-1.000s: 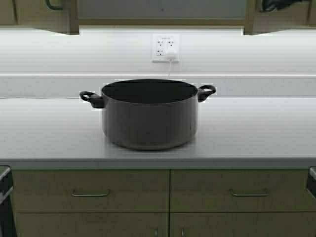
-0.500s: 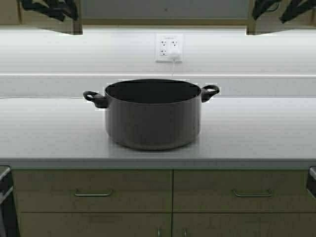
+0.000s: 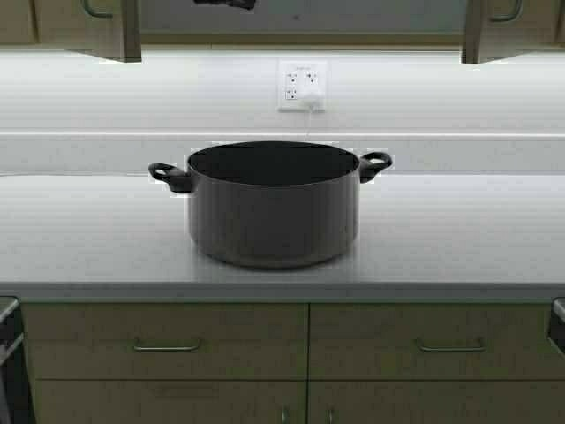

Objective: Open the cabinet, put the pot inside, then close it

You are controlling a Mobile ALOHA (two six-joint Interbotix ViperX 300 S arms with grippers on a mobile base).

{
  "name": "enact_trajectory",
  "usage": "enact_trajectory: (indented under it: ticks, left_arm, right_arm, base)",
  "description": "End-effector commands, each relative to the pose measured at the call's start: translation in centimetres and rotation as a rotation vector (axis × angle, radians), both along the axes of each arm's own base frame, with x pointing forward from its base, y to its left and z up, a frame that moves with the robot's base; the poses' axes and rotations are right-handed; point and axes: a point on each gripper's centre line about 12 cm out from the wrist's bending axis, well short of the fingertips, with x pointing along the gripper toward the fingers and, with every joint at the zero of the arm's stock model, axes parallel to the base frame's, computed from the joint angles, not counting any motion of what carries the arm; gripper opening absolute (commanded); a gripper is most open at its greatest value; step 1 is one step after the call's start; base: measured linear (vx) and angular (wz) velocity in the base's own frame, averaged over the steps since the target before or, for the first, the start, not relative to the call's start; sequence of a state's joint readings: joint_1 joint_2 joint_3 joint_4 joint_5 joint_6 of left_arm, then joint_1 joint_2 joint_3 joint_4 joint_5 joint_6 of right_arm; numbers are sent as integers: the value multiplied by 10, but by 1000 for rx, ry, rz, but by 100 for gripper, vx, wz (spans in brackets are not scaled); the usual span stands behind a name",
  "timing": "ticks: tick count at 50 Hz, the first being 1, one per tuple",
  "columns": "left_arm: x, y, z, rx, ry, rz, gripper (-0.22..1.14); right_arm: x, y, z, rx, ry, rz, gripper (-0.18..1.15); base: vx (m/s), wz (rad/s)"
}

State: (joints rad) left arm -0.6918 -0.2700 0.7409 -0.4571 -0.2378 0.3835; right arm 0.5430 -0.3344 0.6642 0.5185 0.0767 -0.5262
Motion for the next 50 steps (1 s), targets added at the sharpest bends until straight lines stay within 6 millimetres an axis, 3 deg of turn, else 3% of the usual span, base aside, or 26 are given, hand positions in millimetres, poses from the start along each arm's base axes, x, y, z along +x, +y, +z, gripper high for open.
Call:
enact_trajectory:
  ticks: [1,6,12,21,27,32,39,44,50]
  left_arm:
    - [35,-2,5,-43,-66,83,3]
    - [58,11,-4,-49,-38,153,3]
    - [75,40,-4,-58,-31,239,3]
    - [70,74,2,-69,-44,311,3]
    - [56,77,7,-75,-58,302,7]
    - [37,71,8,-100,-52,269,26]
    - [12,57,1,-154,-24,216,73]
    - [2,57,-13,-215,11,230,100]
    - [-8,65,-43,-316,48,290,102]
  right_arm:
    - [23,4,8,28,-65,-51,6]
    - [39,-5,6,22,-63,-95,6]
    - [52,-28,6,18,-62,-160,6]
    - [53,-67,4,13,-51,-255,6]
    - [41,-70,8,33,-48,-255,14]
    - [27,-61,9,84,-1,-230,45]
    - [13,-46,-4,198,100,-236,100]
    - [10,-46,-22,264,139,-290,104]
    - [0,-45,-57,422,132,-424,102]
  base:
    - [0,0]
    - [0,0]
    - [0,0]
    - [0,0]
    - [0,0]
    - [0,0]
    - [0,0]
    - [0,0]
    - [0,0]
